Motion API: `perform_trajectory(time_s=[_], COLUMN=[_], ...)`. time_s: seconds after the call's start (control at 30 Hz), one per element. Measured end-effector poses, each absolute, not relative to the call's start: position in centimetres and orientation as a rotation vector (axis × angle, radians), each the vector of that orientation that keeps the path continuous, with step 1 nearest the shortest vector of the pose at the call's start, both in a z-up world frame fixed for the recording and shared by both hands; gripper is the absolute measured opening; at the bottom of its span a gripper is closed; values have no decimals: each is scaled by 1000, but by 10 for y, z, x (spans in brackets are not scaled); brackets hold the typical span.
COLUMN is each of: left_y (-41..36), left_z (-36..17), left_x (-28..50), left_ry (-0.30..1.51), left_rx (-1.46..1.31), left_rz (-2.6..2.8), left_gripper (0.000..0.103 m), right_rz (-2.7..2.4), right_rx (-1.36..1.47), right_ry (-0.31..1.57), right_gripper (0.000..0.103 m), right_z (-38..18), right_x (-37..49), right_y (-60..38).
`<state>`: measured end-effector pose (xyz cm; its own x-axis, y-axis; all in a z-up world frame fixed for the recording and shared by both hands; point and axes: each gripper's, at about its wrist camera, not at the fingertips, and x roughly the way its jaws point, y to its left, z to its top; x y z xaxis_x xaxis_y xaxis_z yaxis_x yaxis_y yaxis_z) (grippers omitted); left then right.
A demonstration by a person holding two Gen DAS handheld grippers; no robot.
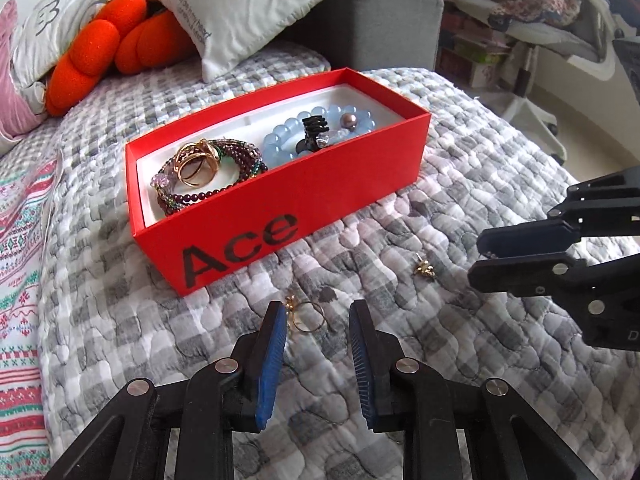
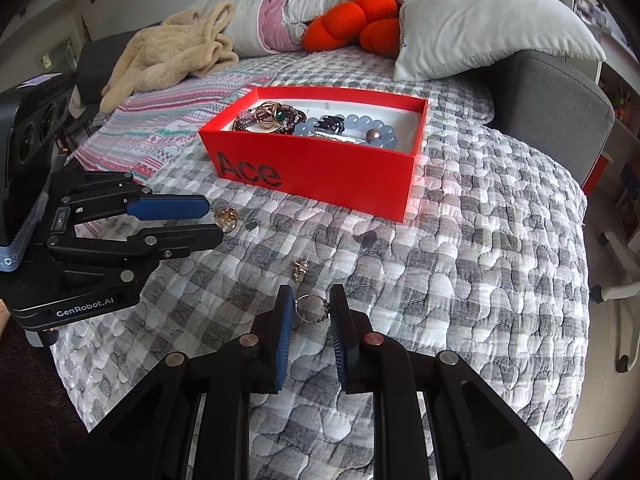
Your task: Organize jewelry
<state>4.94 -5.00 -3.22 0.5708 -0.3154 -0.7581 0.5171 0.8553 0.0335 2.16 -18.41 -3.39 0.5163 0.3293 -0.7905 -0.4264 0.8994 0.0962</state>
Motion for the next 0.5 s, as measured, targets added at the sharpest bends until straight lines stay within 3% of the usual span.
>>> perform_trajectory(time_s=[0.33, 0.5], left_y=[-62, -61], left_z=[-47, -46], left_x=[58, 60], left_ry=[839, 849], left_rx=[372, 355], left_rz=[-504, -493], left_gripper=[30, 19], right_rz=[451, 448], right_rx=[-108, -102], right_ry=[927, 922], right_gripper=[20, 20], right_z=[-34, -32], right_x=[22, 23], right_y=[-192, -192])
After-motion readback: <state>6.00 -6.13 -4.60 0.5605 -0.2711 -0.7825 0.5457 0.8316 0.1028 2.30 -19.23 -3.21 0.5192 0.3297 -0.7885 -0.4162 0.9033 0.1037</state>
